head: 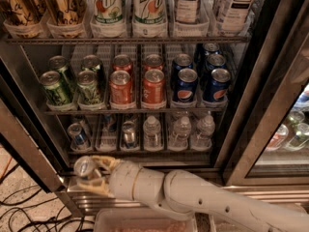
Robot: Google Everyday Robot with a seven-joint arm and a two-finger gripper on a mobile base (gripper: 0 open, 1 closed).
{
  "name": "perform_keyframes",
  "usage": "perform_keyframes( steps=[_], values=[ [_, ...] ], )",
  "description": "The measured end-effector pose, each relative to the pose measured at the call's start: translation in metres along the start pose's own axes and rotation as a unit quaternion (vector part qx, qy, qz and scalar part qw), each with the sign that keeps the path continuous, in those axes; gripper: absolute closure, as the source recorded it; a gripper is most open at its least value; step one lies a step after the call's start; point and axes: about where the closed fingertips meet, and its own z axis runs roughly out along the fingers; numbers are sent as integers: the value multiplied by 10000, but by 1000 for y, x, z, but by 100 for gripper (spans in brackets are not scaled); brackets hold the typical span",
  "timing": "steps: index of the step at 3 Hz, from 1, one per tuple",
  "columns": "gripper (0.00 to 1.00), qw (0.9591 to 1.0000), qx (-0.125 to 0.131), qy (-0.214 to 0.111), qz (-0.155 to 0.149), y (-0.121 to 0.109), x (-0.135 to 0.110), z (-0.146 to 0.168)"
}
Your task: Pick redbull can from bottom shelf of fridge
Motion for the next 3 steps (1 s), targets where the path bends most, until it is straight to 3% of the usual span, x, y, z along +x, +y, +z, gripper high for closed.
perform_keyframes(
  steps=[1,2,3],
  values=[
    [100,9971,-593,-177,435,39,-19,-27],
    [100,9912,-1022,-375,750,56,-65,-53],
    [100,9886,-1234,-417,759,67,-69,-57]
  ],
)
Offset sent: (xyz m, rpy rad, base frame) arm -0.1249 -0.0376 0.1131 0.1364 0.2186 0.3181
